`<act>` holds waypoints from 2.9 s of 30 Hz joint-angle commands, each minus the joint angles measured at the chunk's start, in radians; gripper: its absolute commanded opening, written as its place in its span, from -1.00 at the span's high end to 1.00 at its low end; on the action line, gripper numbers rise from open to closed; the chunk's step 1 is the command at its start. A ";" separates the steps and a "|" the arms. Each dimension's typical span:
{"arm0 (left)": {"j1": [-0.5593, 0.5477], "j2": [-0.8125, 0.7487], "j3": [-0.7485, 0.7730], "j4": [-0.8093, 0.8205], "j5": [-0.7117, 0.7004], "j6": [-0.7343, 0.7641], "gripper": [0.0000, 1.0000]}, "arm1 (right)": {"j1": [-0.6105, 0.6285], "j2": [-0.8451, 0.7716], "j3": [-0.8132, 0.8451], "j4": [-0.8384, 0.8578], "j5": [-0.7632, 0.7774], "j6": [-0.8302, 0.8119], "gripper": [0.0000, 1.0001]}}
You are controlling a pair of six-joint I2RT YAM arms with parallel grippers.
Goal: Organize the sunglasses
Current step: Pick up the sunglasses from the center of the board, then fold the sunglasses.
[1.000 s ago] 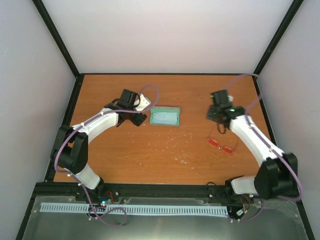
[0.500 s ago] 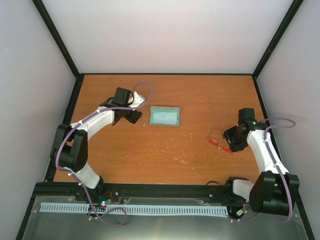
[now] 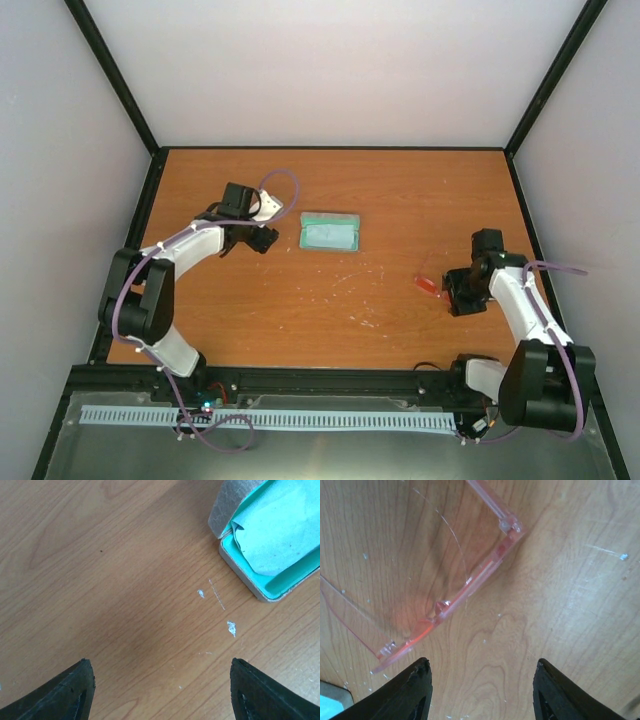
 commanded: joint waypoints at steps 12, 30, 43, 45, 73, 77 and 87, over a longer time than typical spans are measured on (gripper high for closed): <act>0.040 -0.017 0.007 0.056 0.015 -0.003 -0.49 | 0.014 0.217 0.063 0.163 0.055 0.079 -0.09; 0.054 -0.035 -0.036 0.088 0.012 0.017 -0.52 | 0.119 0.307 0.028 0.226 0.067 0.132 0.73; 0.054 -0.045 0.100 0.034 0.189 -0.011 -0.41 | 0.123 0.313 0.235 0.188 0.075 -0.205 0.94; 0.054 -0.046 0.196 0.010 0.298 -0.040 -0.30 | 0.131 0.304 0.280 0.275 -0.003 -0.324 0.94; -0.217 0.059 0.489 0.128 0.713 -0.298 0.36 | 0.469 0.408 0.511 0.621 -0.695 -0.827 0.94; -0.260 0.033 0.410 0.138 0.712 -0.297 0.37 | 0.474 0.411 0.543 0.677 -0.726 -0.777 0.94; -0.269 0.008 0.371 0.127 0.540 -0.228 0.34 | 0.480 0.416 0.614 0.597 -0.667 -0.785 0.94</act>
